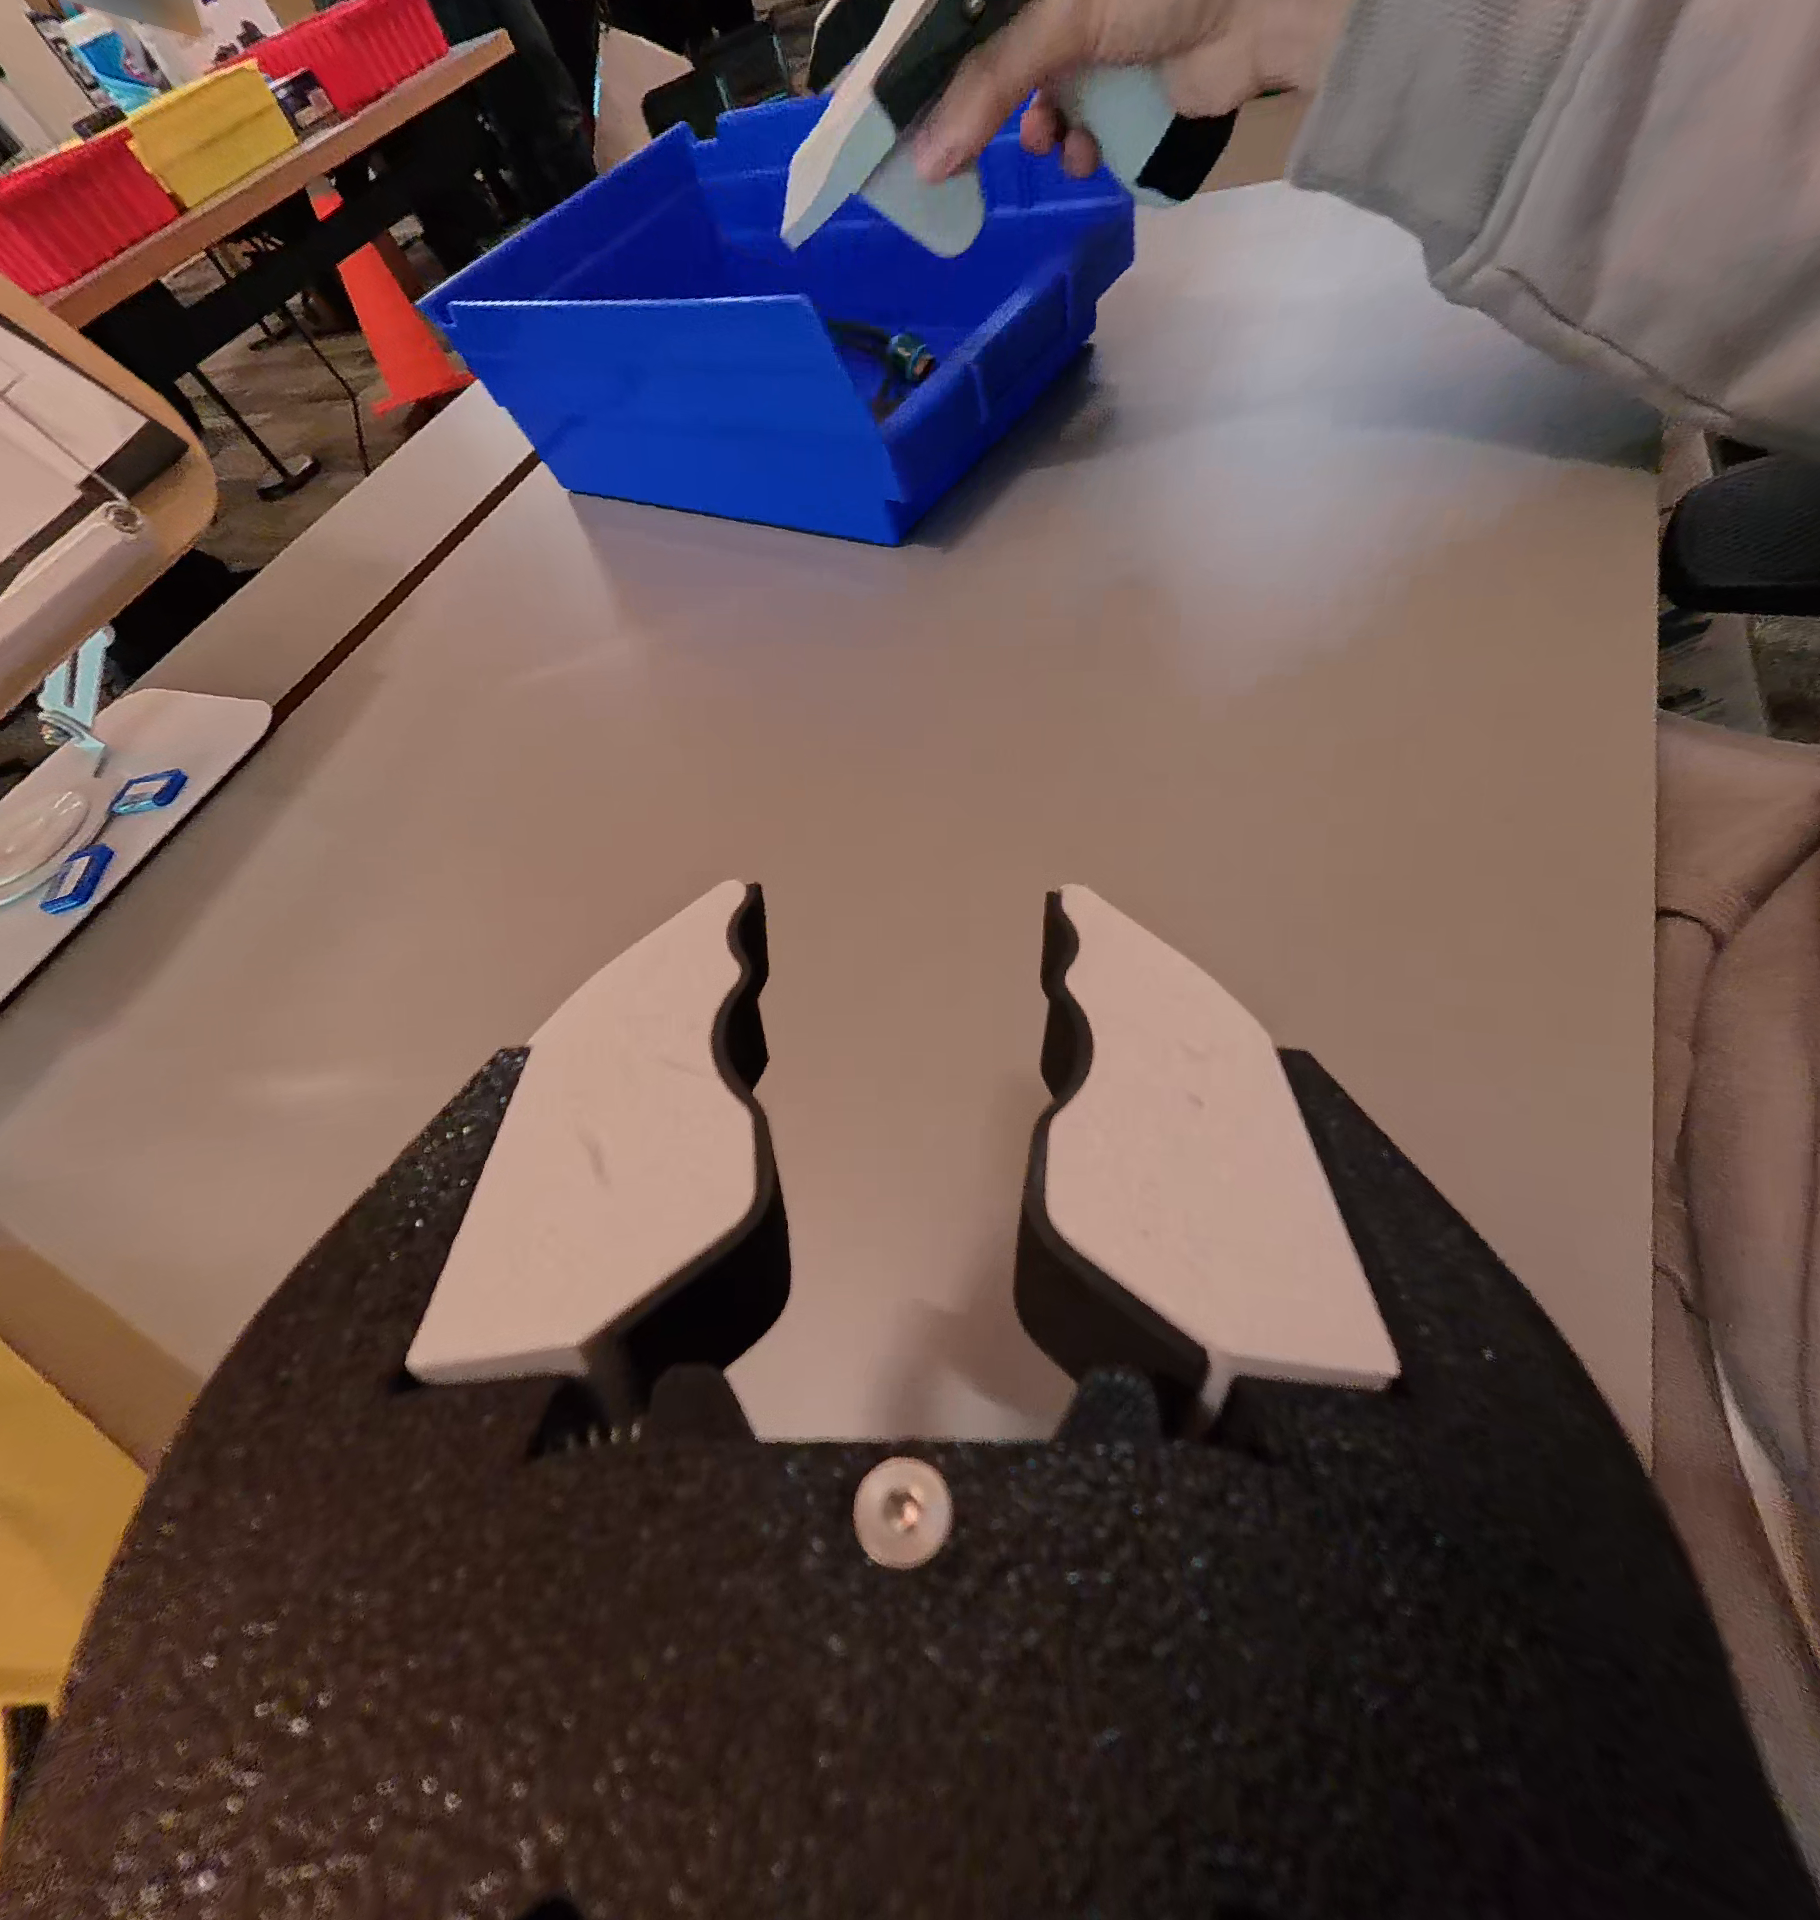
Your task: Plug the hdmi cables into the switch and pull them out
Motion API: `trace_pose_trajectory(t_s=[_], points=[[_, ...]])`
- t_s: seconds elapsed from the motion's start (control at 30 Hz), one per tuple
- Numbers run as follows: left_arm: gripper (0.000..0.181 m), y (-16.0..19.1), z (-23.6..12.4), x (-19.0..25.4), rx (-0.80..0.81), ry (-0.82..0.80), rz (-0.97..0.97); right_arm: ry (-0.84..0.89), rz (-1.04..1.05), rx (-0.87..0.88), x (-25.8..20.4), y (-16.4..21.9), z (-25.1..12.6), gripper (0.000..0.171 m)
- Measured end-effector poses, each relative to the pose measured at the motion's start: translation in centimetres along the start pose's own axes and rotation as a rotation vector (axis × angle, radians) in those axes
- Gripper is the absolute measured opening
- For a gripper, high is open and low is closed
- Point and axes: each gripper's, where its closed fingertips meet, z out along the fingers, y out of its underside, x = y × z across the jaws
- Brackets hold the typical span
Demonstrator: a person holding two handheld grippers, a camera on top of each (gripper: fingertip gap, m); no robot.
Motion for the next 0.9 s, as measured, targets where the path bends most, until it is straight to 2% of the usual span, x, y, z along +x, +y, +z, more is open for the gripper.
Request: trace_pose_trajectory(t_s=[0.2, 0.37, 0.47, 0.6, 0.67, 0.8, 0.87, 0.9], points=[[0.050, -0.8, -2.9, -4.3, -0.006, -0.119, 0.014, -0.055, -0.090, 0.153, -3.2, -4.1, -2.0, 0.087], [0.050, -0.6, -8.5, -14.0, -0.029, -0.375, -0.138, -0.145, -0.199, 0.210, -7.6, -5.4, -1.5, 0.082], [0.049, 1.2, -11.6, -20.7, -0.109, -0.494, -0.223, -0.185, -0.227, 0.251, -9.3, -6.0, -1.1, 0.078], [0.051, 6.3, -14.6, -28.7, -0.358, -0.630, -0.425, -0.196, -0.232, 0.275, -9.9, -6.0, -0.8, 0.077], [0.056, 8.2, -14.6, -31.0, -0.393, -0.600, -0.639, -0.196, -0.221, 0.284, -9.7, -5.8, -0.7, 0.077], [0.060, 10.1, -12.6, -33.5, -0.396, -0.418, -1.040, -0.193, -0.175, 0.307, -8.8, -5.5, -0.8, 0.075], [0.060, 10.3, -11.4, -34.5, -0.452, -0.353, -1.029, -0.185, -0.179, 0.299, -8.2, -5.3, -1.0, 0.075], [0.055, 10.0, -10.7, -35.2, -0.478, -0.335, -0.924, -0.173, -0.197, 0.298, -7.8, -5.2, -1.1, 0.075]])
